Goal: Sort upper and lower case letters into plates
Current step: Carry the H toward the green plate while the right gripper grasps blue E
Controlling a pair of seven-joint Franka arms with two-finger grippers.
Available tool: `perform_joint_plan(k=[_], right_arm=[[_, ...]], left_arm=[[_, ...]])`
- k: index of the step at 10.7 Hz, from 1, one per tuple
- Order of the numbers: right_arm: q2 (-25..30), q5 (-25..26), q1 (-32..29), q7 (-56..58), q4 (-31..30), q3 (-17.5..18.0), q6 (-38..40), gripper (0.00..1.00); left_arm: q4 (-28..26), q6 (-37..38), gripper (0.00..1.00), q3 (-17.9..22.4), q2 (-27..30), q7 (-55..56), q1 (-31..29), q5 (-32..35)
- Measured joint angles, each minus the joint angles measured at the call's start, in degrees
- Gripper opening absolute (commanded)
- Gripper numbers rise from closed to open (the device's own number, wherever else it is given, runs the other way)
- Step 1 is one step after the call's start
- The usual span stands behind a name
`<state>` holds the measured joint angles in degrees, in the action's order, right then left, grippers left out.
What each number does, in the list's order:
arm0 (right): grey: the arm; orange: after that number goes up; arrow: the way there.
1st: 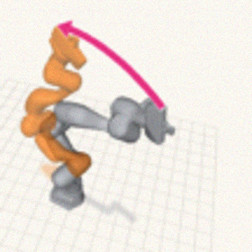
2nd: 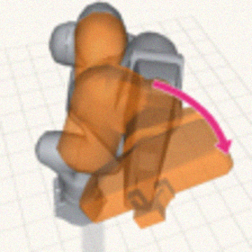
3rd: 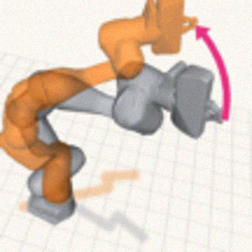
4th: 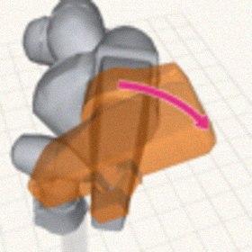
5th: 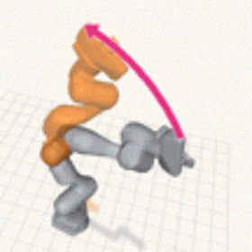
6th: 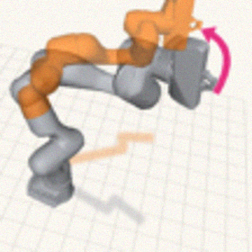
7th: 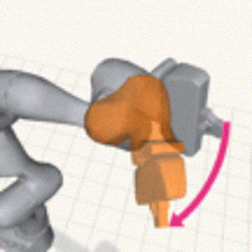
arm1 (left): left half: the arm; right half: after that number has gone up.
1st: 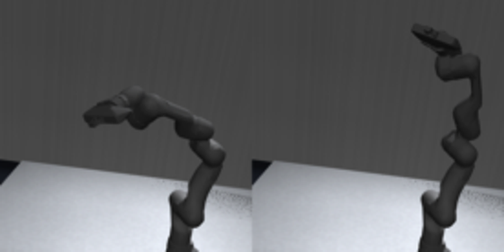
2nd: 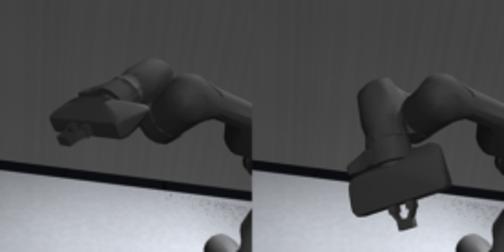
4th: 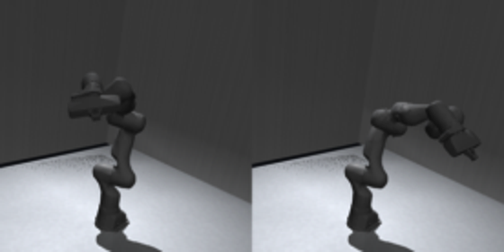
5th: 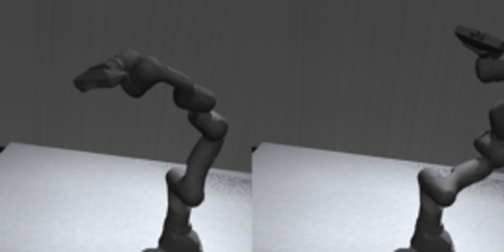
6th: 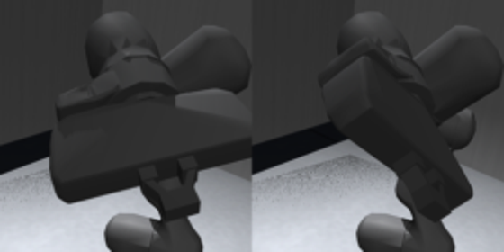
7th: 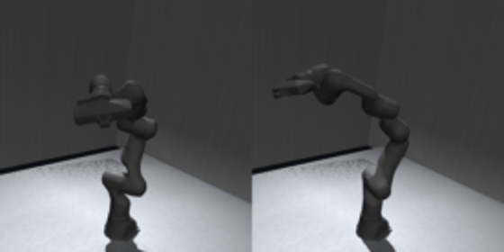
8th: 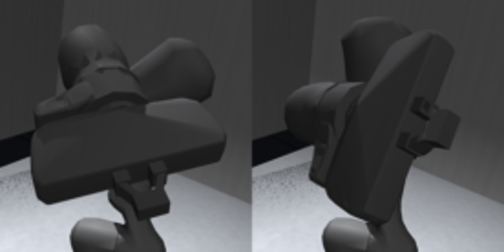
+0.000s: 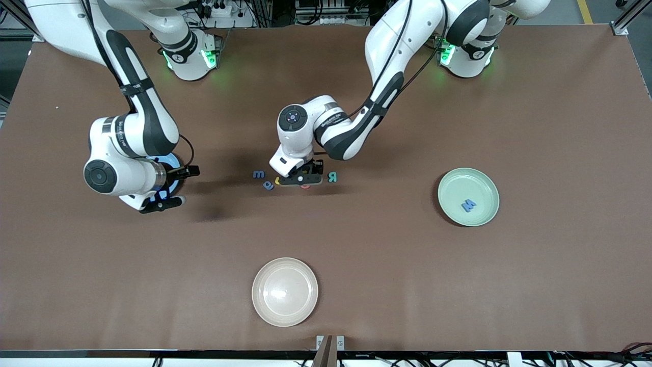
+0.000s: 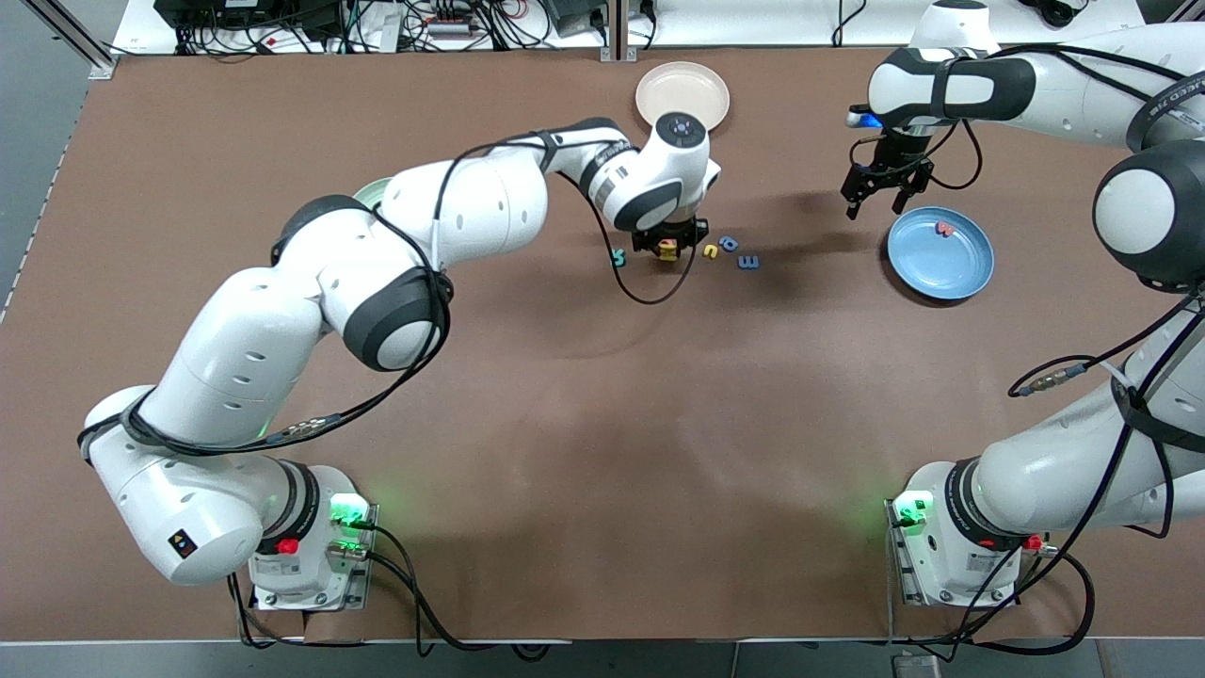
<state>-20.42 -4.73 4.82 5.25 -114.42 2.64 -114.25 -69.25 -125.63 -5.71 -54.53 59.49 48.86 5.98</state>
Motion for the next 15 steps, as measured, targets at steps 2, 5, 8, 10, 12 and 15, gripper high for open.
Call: perform_joint_plan(k=[2,5,8,10,12,15], right_arm=[[-0.01,-0.61,1.79,-3.91,-0.01,0.06,-0.02,0.98],[-0.2,-3.13,5.94,-9.11,-0.19,0.14,-1.11,0.98],[-1.59,-4.59,9.84,-13.66,-0.83,0.17,-4.6,0.99],[-2.23,-4.83,13.03,-17.85,-1.45,0.22,-8.41,1.0],[-2.45,-5.03,16.54,-21.0,-3.62,0.23,-15.51,1.0],[-2.53,-5.08,20.02,-22.32,-9.82,0.24,-27.29,0.98]], left_arm=[[0.01,2.34,0.02,-0.2,1.77,-1.63,-0.82,-0.58],[0.07,5.19,0.02,-0.3,2.47,-4.69,-2.28,-1.27],[0.12,8.95,0.02,-1.58,5.62,-10.4,-7.62,-3.63],[-0.07,12.88,0.02,-1.69,6.87,-16.09,-10.15,-3.64],[-1.05,14.9,0.02,-1.74,7.57,-22.02,-13.81,-3.64],[-3.64,16.32,0.02,-1.79,9.61,-33.54,-19.99,-3.7]])
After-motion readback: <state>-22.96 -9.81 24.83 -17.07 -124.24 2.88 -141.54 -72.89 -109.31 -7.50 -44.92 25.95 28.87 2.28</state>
